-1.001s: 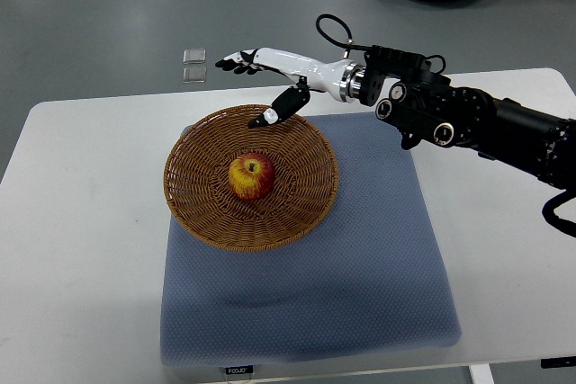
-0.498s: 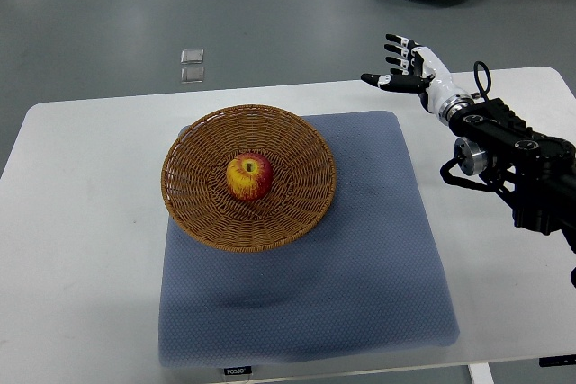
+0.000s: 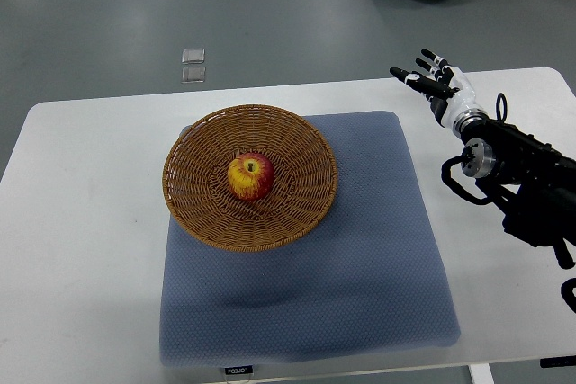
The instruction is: Place red apple in basket with right hand
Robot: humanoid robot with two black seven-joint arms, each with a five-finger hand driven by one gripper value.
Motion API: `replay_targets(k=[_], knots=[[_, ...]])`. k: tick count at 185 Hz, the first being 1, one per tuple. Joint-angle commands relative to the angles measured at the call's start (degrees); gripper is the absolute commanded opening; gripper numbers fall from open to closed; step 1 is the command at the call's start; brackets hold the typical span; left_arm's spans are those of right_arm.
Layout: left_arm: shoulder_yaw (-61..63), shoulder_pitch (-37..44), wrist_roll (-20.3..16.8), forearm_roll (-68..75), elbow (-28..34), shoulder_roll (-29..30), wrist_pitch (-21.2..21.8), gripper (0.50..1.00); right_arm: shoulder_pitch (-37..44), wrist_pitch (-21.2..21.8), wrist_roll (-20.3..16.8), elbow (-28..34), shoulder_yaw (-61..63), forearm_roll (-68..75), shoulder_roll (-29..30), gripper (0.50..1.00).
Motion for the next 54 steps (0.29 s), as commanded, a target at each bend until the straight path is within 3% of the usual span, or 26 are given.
replay_targets(k=[1,54], knots=[[0.0,0.0,0.0,0.0,0.0,0.0,0.0,1.0,0.1,0.2,0.1,0.0,0.0,0.2,-0.1,0.921],[0.2,0.0,0.0,0.0,0.0,0.0,0.0,1.0,0.1,0.2,0.7,0.2,-0.2,-0.6,0.1,0.921]])
